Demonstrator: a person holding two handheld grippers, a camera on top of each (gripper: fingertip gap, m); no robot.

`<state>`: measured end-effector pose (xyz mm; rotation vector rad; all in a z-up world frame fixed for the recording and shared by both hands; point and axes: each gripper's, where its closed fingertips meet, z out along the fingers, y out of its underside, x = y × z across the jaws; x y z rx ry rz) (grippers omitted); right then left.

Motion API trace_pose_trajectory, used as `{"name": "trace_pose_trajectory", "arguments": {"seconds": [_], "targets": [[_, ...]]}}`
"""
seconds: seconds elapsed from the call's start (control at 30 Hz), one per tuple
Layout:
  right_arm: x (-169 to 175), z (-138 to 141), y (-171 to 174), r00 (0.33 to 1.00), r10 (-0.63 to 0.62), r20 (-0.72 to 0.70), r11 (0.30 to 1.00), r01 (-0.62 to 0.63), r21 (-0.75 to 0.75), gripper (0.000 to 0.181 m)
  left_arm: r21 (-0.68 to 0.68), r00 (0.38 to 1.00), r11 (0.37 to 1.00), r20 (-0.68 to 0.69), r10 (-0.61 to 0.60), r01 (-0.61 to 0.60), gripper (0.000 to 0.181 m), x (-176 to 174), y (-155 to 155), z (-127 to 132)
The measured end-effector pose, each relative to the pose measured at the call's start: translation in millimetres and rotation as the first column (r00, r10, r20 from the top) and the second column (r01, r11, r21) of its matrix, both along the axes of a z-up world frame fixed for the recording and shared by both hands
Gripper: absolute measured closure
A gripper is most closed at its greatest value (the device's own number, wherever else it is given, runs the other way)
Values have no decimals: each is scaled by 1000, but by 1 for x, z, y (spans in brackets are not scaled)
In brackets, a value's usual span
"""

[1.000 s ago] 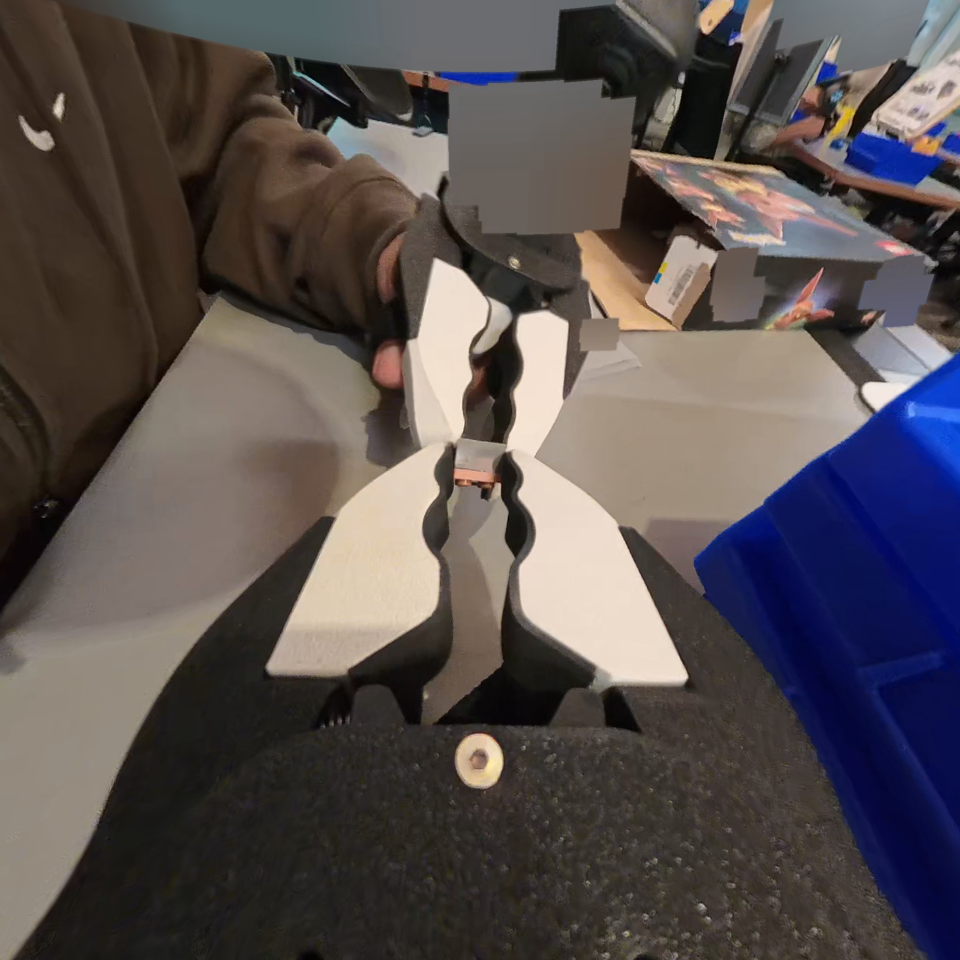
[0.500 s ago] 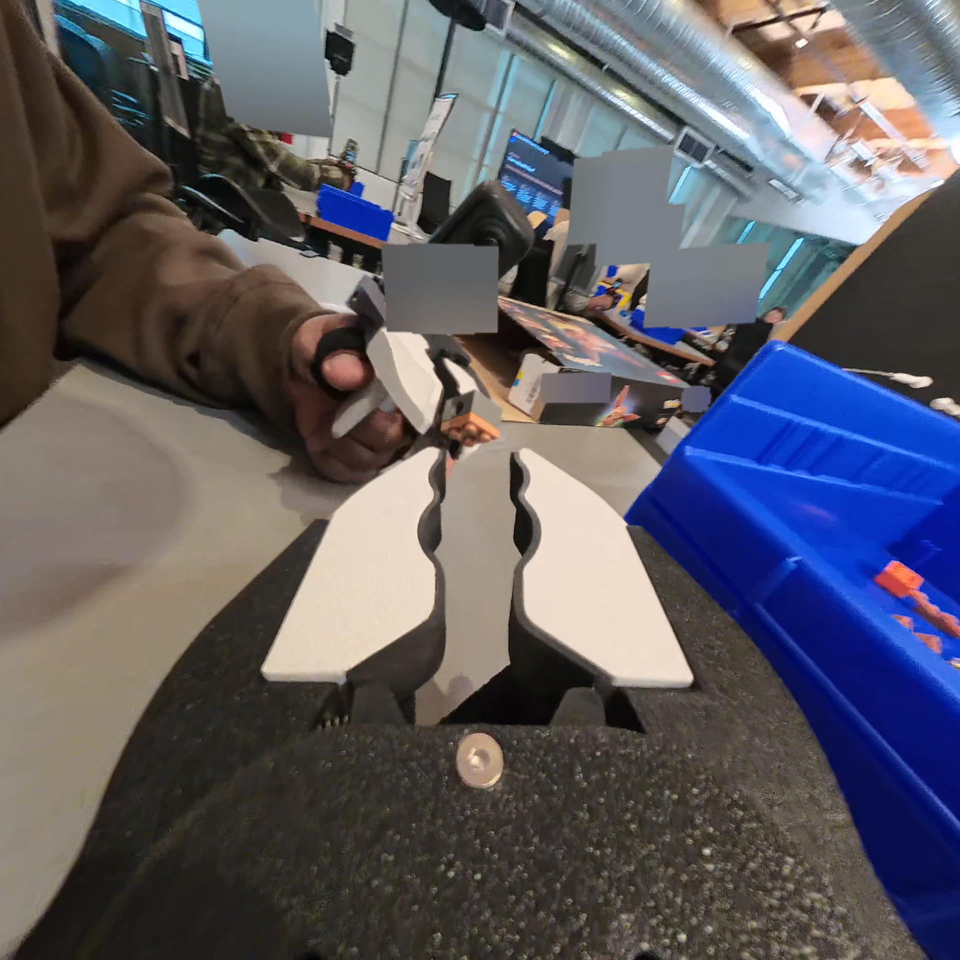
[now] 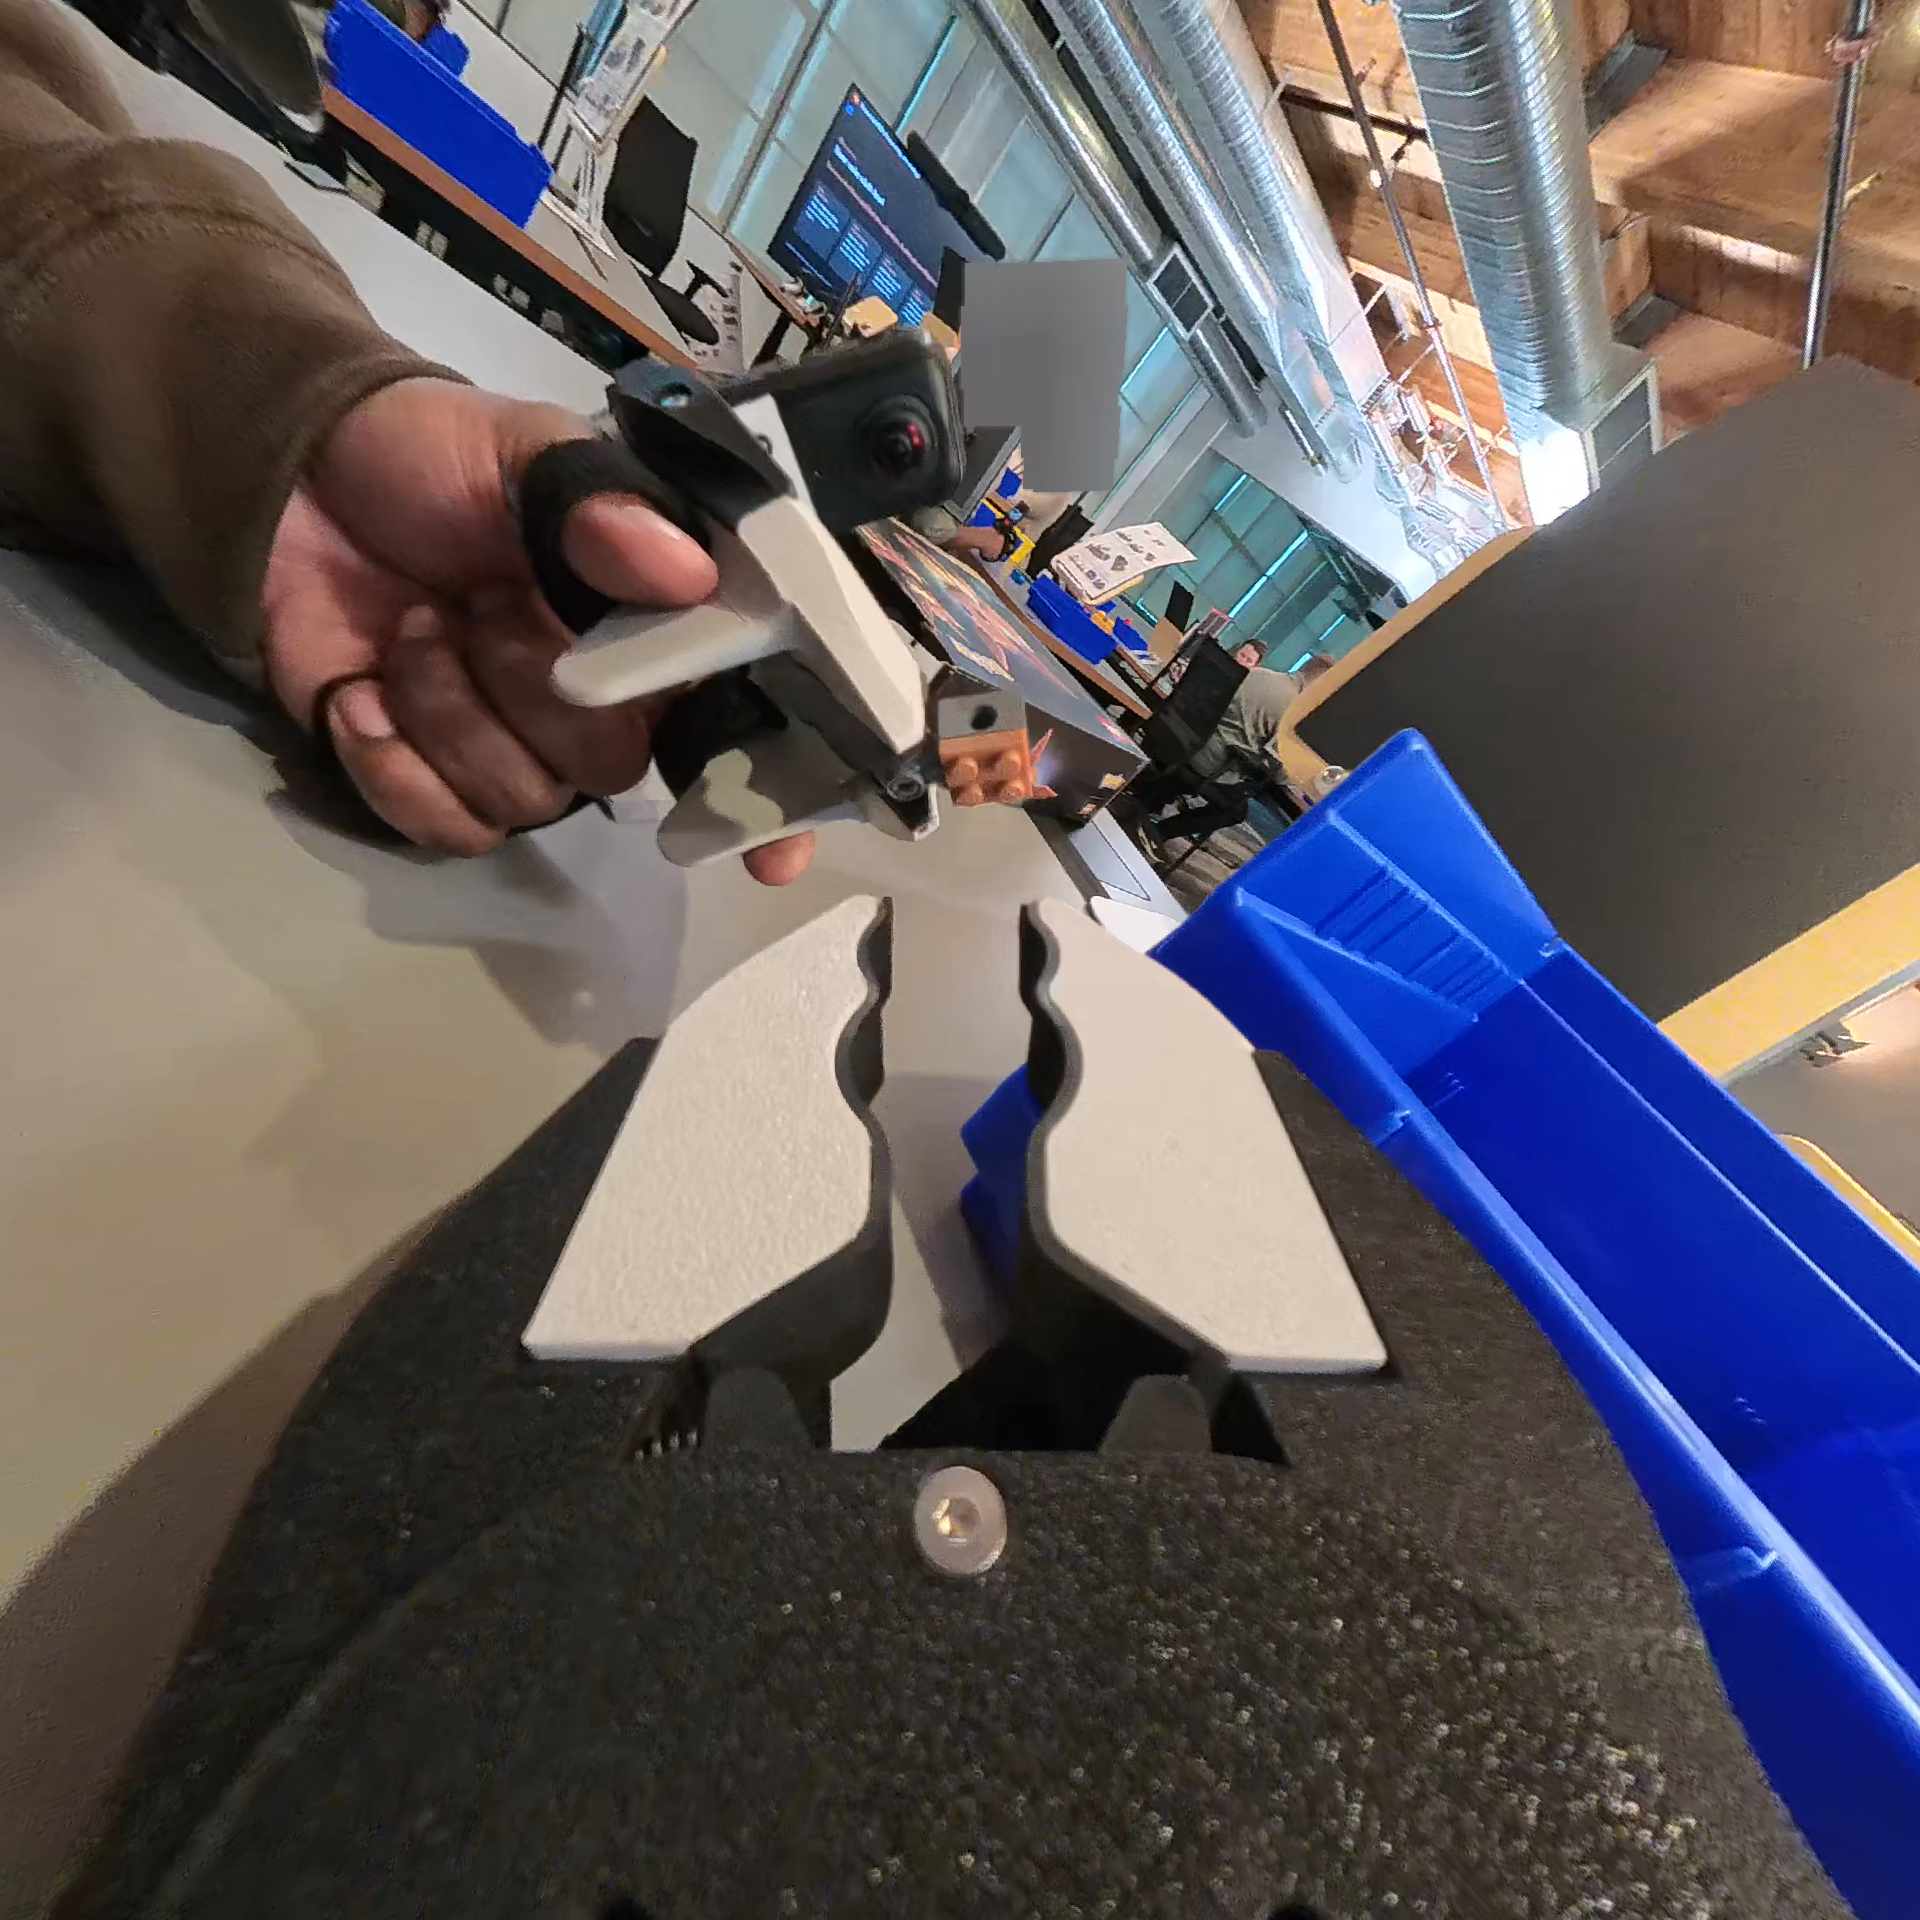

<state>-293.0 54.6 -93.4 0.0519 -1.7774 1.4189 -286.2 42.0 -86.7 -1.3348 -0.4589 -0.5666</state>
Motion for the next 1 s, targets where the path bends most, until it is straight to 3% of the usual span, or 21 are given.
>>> {"name": "trace_pose_trajectory", "arguments": {"seconds": [0.23, 0.37, 0.5, 0.67, 0.87, 1.0], "targets": [[0, 5, -3, 999, -33, -37, 999, 33, -4, 158, -67, 990, 993, -110, 89, -96, 166, -1, 6, -4], [7, 27, -7, 983, 67, 174, 965, -20, -260, 181, -32, 975, 979, -100, 199, -203, 166, -11, 2, 0], [14, 41, -10, 894, 238, 379, 865, -18, -501, 181, 10, 955, 958, -77, 286, -286, 166, -12, -4, 6], [30, 46, -12, 820, 353, 451, 765, 25, -644, 181, 87, 913, 919, -110, 393, -385, 166, 6, -13, 26], [45, 42, -5, 930, 131, 343, 836, 82, -542, 181, 191, 853, 845, -64, 519, -499, 166, 40, -27, 27], [52, 41, -2, 961, 45, 273, 871, 96, -482, 181, 200, 869, 865, -101, 484, -459, 166, 60, -24, 25]]}}
